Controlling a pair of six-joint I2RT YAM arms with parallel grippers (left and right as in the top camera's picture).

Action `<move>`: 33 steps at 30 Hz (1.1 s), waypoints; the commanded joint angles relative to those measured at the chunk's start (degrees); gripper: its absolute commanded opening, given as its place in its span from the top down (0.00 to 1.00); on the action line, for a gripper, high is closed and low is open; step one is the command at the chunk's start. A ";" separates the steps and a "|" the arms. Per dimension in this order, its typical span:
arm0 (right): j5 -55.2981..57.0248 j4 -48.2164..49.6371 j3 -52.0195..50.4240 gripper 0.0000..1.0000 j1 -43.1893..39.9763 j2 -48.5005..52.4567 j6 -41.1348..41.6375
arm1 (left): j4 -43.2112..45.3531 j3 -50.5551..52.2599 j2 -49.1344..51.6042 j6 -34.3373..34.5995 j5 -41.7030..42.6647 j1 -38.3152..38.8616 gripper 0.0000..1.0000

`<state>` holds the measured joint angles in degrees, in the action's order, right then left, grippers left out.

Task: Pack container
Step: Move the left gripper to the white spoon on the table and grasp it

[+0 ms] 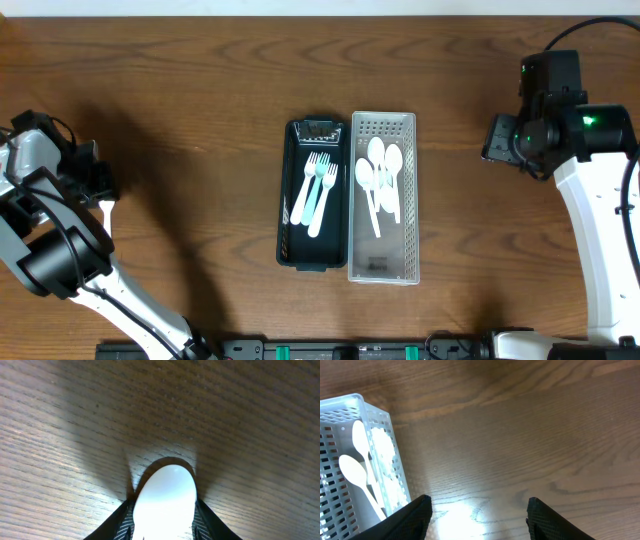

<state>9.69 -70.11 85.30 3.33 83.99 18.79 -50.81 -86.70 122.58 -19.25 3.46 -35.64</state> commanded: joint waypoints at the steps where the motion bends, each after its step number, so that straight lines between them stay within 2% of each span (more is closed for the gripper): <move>1: 0.42 -0.17 -0.31 0.36 -0.44 0.02 -0.42 | -0.50 2.27 1.86 0.50 0.63 -0.35 0.72; 4: 0.42 -0.17 -0.31 0.36 -0.44 0.02 -0.42 | -0.50 2.27 1.86 0.52 0.63 -0.35 0.80; 8: 0.42 -0.17 -0.31 0.36 -0.44 0.02 -0.44 | -0.50 2.27 1.86 0.52 0.63 -0.35 0.82; 12: 0.44 -0.17 -0.31 0.36 -0.44 0.02 -0.44 | -0.50 2.25 1.84 0.50 0.63 -0.35 0.94; 20: 0.44 -0.13 -0.31 0.35 -0.44 0.02 -0.44 | -0.96 2.01 -3.91 2.16 0.68 1.01 0.94; 27: 0.39 1.09 -0.28 0.36 -0.42 0.02 -0.42 | -5.97 1.33 -17.73 6.10 0.68 9.38 0.94; 33: 0.39 1.46 -0.28 0.35 -0.42 0.02 -0.42 | -12.00 -0.68 -29.18 13.03 2.71 23.67 0.94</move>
<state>9.72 -68.97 85.30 3.33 83.99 18.79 -61.58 -85.76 97.17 -10.90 4.38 -17.37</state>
